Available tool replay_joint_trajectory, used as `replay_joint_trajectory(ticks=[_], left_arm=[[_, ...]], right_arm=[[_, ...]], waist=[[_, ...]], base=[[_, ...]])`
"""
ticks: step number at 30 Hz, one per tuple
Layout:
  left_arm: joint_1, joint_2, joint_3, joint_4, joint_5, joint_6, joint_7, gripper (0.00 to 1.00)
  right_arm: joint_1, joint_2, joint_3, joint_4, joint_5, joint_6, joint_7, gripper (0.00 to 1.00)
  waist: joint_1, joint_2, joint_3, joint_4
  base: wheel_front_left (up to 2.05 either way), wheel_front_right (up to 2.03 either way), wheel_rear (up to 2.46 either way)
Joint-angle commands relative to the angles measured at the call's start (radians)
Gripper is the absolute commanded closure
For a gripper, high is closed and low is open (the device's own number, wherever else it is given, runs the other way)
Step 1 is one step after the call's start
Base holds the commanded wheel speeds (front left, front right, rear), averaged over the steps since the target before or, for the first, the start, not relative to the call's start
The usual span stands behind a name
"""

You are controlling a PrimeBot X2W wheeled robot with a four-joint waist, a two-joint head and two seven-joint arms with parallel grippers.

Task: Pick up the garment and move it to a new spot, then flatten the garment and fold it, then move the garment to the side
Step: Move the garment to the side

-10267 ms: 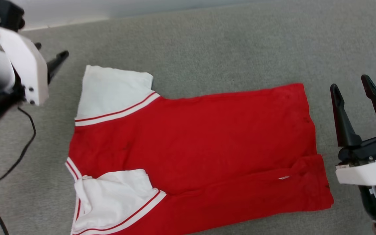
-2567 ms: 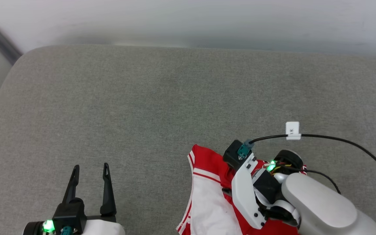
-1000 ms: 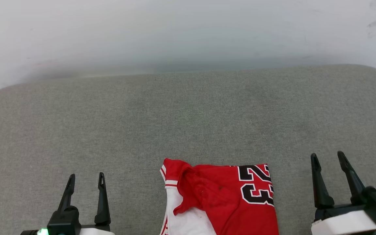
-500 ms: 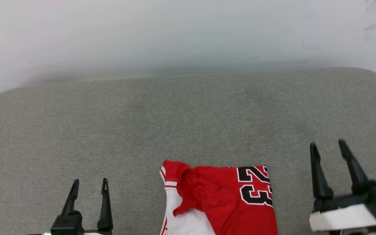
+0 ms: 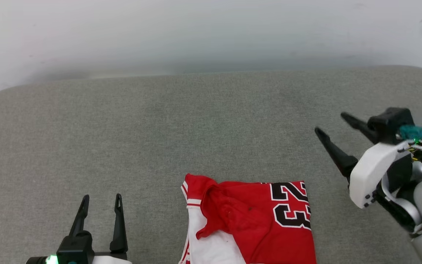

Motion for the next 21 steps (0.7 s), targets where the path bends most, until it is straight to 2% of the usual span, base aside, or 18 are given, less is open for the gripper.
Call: replay_joint_trajectory(ticks=[1, 5, 9, 11, 15, 21], left_arm=[[-0.011, -0.001, 0.0, -0.002, -0.001, 0.002, -0.002, 0.0], [-0.03, -0.001, -0.007, -0.005, -0.006, 0.005, -0.002, 0.0], [-0.048, -0.001, -0.015, -0.004, -0.009, 0.004, -0.002, 0.0], [-0.059, -0.001, -0.02, -0.004, -0.008, 0.001, -0.002, 0.0], [-0.079, -0.001, -0.021, -0.003, -0.004, -0.002, -0.002, 0.0], [-0.112, -0.001, -0.03, -0.003, -0.006, -0.006, -0.002, 0.0]], right_arm=[[-0.021, -0.04, 0.033, 0.009, 0.082, -0.001, 0.095, 0.0], [-0.044, -0.134, 0.074, 0.034, 0.336, -0.001, 0.361, 0.0], [0.003, -0.172, 0.072, 0.069, 0.537, -0.001, 0.519, 0.0], [0.025, -0.18, 0.073, 0.081, 0.599, -0.001, 0.552, 0.0], [0.07, -0.15, 0.082, 0.1, 0.677, -0.001, 0.572, 0.0], [0.103, -0.081, 0.114, 0.151, 0.7, -0.001, 0.532, 0.0]], waist=[[0.0, -0.0001, 0.01, 0.004], [0.0, -0.0001, 0.032, 0.014], [0.0, -0.0001, 0.057, 0.027], [0.0, -0.0001, 0.072, 0.036], [0.0, -0.0001, 0.098, 0.052], [0.0, -0.0001, 0.138, 0.077]], base=[[0.0, 0.0, 0.0], [0.0, 0.0, 0.0], [0.0, 0.0, 0.0], [0.0, 0.0, 0.0], [0.0, 0.0, 0.0], [0.0, 0.0, 0.0]])
